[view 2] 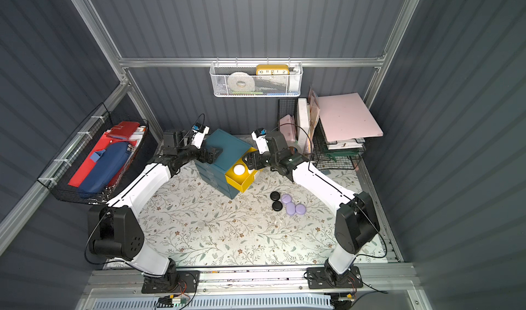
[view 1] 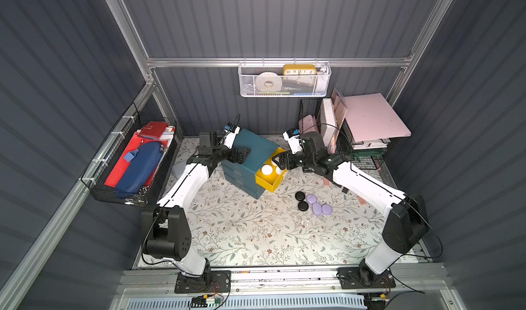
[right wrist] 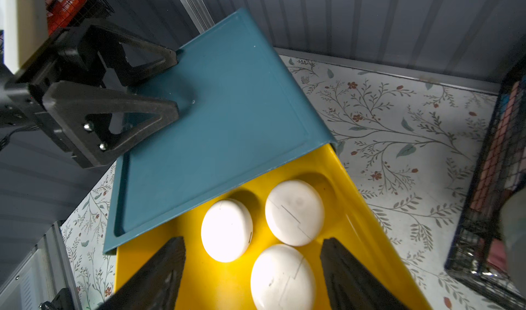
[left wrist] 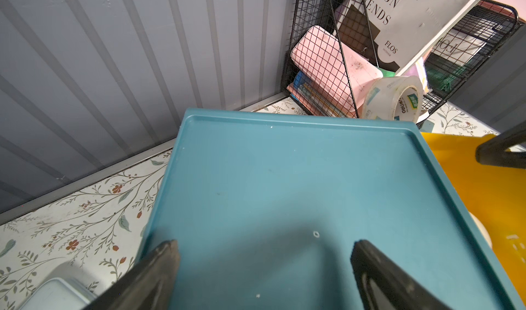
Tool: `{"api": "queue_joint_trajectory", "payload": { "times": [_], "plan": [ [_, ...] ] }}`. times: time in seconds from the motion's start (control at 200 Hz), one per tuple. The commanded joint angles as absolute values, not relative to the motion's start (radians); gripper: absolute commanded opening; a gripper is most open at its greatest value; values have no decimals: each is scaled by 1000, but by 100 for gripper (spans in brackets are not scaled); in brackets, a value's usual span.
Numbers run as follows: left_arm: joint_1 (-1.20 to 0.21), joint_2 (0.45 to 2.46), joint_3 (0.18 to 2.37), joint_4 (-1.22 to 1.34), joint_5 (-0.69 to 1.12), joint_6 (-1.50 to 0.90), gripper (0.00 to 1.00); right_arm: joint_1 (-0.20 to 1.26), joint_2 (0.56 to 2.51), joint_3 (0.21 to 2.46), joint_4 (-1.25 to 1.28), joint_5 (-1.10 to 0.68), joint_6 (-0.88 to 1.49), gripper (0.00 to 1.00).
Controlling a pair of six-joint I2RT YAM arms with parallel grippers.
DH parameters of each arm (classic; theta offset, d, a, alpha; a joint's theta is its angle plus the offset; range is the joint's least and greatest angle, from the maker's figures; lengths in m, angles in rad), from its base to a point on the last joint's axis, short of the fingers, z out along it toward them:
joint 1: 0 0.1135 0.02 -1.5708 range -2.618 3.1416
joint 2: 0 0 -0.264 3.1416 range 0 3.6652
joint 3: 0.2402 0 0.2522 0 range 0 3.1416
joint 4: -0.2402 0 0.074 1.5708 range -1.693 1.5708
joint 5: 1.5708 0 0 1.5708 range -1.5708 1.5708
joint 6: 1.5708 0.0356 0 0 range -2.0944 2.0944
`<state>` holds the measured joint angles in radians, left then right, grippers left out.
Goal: Put the bluetooth earphones in the drawer according to color
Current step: Place the bluetooth earphone in the drawer, then close the drawer in the storage box.
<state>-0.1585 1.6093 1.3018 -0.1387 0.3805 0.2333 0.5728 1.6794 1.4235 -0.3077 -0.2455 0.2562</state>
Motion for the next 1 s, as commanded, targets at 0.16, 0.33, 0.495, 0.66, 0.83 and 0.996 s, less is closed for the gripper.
{"api": "queue_joint_trajectory", "payload": {
  "times": [0.16,0.33,0.495,0.66,0.83,0.996],
  "plan": [
    [-152,1659,1257,-305,343,198,99,574,1621,1418,-304,-170,243,80],
    [-152,1660,1259,-306,345,198,99,572,1575,1383,-306,-131,232,79],
    [-151,1665,1256,-304,352,198,99,559,1529,1333,-318,-100,235,73],
    [-152,1671,1263,-309,353,195,99,548,1498,1291,-354,-94,235,49],
    [-152,1670,1263,-308,355,195,99,541,1463,1232,-361,-81,254,12],
    [-152,1670,1264,-308,361,192,99,535,1445,1180,-354,-84,280,0]
  ]
}}
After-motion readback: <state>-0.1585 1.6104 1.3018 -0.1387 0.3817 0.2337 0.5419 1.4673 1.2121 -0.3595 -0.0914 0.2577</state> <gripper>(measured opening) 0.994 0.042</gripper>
